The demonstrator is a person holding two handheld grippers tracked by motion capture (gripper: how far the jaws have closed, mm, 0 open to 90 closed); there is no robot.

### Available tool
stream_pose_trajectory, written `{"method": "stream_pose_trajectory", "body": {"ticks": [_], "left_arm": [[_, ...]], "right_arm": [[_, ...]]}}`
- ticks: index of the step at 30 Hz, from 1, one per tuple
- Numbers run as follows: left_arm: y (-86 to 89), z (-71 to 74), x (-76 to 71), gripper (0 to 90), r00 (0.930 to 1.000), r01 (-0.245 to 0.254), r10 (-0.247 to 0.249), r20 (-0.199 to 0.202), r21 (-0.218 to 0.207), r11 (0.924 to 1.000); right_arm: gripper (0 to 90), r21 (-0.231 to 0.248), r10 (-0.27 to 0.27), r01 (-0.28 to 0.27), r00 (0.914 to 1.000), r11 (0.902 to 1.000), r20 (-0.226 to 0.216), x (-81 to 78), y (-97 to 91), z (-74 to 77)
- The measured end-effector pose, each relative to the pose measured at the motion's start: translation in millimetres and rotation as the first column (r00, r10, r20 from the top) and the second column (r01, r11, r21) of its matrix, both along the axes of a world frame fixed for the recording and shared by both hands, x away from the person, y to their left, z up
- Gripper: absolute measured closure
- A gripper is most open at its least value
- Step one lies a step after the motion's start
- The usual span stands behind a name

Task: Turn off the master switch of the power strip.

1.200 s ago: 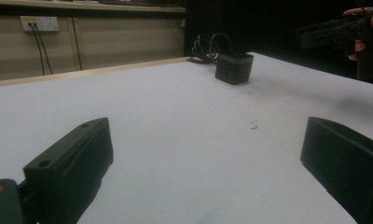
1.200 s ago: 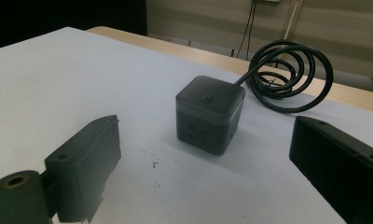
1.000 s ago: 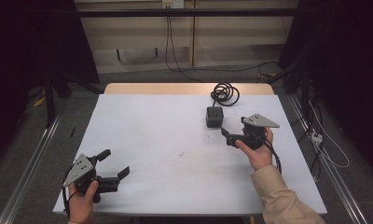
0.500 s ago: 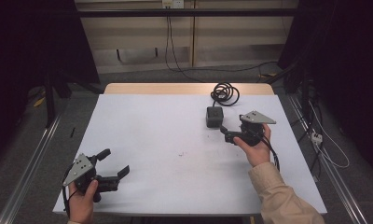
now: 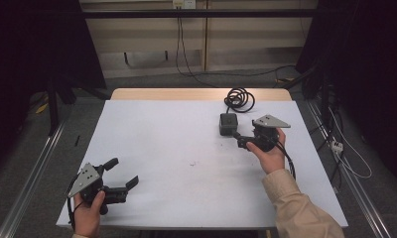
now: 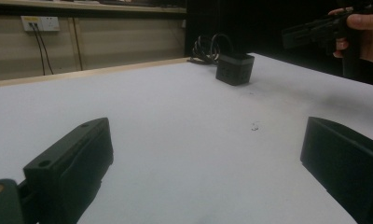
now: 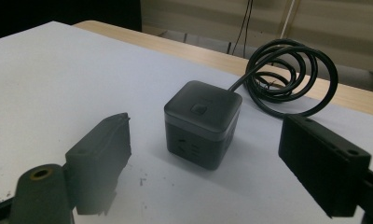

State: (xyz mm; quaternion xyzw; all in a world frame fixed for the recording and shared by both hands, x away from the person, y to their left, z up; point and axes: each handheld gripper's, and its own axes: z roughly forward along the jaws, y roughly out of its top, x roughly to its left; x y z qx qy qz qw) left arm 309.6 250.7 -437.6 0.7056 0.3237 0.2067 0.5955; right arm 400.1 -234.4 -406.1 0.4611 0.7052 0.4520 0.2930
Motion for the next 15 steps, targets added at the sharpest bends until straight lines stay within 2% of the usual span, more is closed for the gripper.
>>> {"method": "stream_pose_trajectory", "body": {"ticks": [3, 15], "left_arm": [[0.9, -0.2, -0.6, 2.1, 1.0000, 0.000, 0.000, -0.001, 0.002, 1.0000], [-0.5, 0.1, 1.1, 2.1, 1.0000, 0.004, -0.004, -0.001, -0.005, 1.0000]], "right_arm": [[17.0, 0.021, -0.004, 0.004, 1.0000, 0.9998, -0.006, 3.1, -0.2, 0.2], [22.4, 0.015, -0.008, 0.008, 1.0000, 0.9999, -0.001, 12.1, 2.9, 1.6]]}}
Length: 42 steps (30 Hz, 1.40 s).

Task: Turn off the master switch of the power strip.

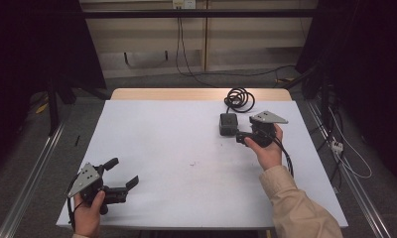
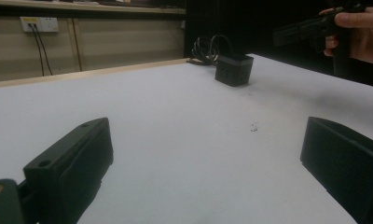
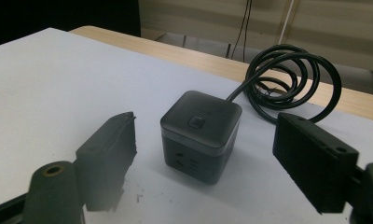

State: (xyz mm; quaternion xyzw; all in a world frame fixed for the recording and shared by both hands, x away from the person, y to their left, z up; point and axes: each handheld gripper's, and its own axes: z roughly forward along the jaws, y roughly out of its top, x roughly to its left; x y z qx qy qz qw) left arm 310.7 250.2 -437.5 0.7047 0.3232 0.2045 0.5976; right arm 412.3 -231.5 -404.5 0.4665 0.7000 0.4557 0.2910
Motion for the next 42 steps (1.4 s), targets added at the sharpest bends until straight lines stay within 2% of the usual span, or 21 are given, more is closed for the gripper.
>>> {"method": "stream_pose_trajectory", "body": {"ticks": [8, 18, 24, 34, 42], "left_arm": [[-2.5, -0.2, 1.8, 2.1, 0.9999, 0.011, -0.011, 0.001, 0.003, 0.9999], [-2.3, 0.6, 1.7, 2.1, 0.9999, 0.009, -0.009, 0.004, 0.002, 1.0000], [-4.5, 0.9, 3.9, 2.1, 1.0000, 0.008, -0.008, 0.004, 0.001, 1.0000], [-8.8, 0.4, 7.0, 2.2, 0.9998, 0.018, -0.018, 0.003, -0.006, 0.9998], [-8.8, 0.4, 8.0, 2.2, 0.9998, 0.021, -0.021, 0.002, -0.013, 0.9997]], "right_arm": [[23.8, 0.003, -0.012, 0.012, 0.9999, 0.9999, 0.002, 5.6, -1.5, 2.3], [26.3, 0.037, -0.024, 0.024, 0.9997, 0.9990, -0.001, 10.6, -3.5, 0.3], [27.9, 0.029, -0.026, 0.026, 0.9997, 0.9993, -0.002, 13.0, -2.7, 0.5], [38.6, 0.029, -0.025, 0.025, 0.9997, 0.9993, 0.002, 18.8, -1.1, 6.6], [41.8, 0.004, -0.015, 0.015, 0.9999, 0.9999, -0.001, 23.1, 3.8, 6.4]]}}
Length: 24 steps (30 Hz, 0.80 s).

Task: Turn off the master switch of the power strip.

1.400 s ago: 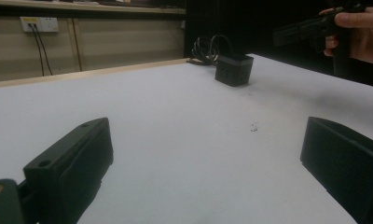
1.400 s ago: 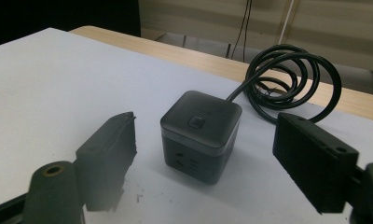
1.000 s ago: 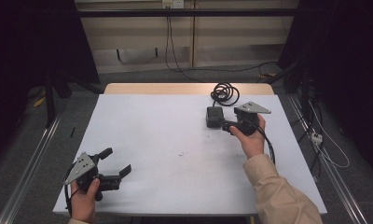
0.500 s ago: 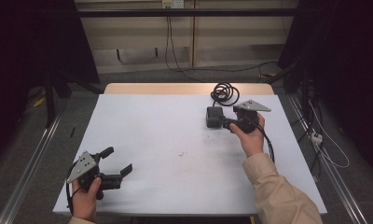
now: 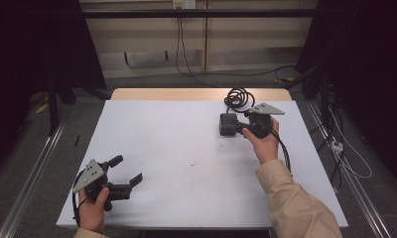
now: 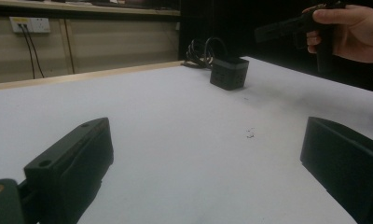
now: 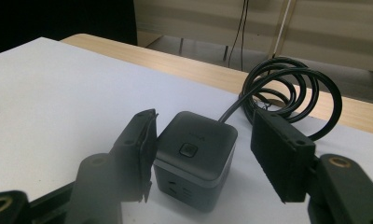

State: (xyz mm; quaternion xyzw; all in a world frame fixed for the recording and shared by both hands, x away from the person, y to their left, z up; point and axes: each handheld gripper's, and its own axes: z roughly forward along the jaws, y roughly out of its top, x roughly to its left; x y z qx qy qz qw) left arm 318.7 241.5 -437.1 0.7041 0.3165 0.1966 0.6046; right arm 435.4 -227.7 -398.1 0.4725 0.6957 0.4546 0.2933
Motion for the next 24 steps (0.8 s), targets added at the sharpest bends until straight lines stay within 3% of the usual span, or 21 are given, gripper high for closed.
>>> {"method": "stream_pose_trajectory", "body": {"ticks": [18, 24], "left_arm": [[-1.3, -0.7, 0.2, 2.2, 0.9999, 0.013, -0.013, -0.004, -0.010, 0.9999], [-1.2, -0.8, 0.4, 2.2, 1.0000, 0.008, -0.008, -0.005, -0.012, 0.9999]], "right_arm": [[66.1, -0.015, 0.029, -0.030, 0.9988, 0.9994, -0.038, 10.3, 7.3, -3.2], [75.8, 0.011, 0.045, -0.045, 0.9973, 0.9989, -0.058, 13.8, 6.1, -6.8]]}}
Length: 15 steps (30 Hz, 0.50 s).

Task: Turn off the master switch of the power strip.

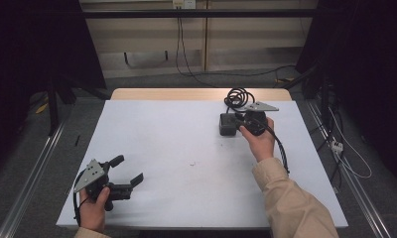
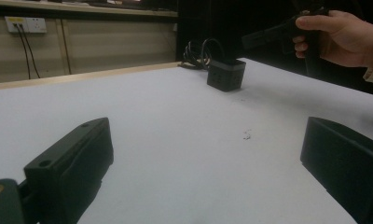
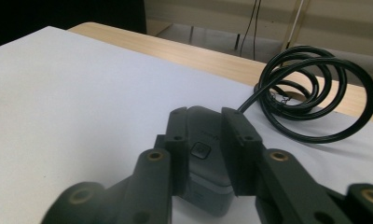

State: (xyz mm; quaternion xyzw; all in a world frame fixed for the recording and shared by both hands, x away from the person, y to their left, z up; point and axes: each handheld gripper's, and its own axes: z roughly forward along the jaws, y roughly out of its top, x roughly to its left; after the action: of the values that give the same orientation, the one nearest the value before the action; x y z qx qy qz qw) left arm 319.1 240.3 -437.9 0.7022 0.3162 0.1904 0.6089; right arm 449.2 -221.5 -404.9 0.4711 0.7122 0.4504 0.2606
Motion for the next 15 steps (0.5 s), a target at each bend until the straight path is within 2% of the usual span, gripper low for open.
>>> {"method": "stream_pose_trajectory", "body": {"ticks": [4, 15], "left_arm": [[0.4, -0.6, 0.2, 2.2, 1.0000, -0.001, 0.001, -0.002, 0.000, 1.0000], [1.7, -0.7, -0.2, 2.2, 1.0000, 0.000, 0.000, 0.000, -0.003, 1.0000]], "right_arm": [[80.6, 0.014, 0.004, -0.004, 1.0000, 0.9999, -0.002, 1.8, -0.9, -1.7], [82.9, 0.021, -0.004, 0.004, 1.0000, 0.9998, -0.004, 5.5, -0.3, -1.9]]}}
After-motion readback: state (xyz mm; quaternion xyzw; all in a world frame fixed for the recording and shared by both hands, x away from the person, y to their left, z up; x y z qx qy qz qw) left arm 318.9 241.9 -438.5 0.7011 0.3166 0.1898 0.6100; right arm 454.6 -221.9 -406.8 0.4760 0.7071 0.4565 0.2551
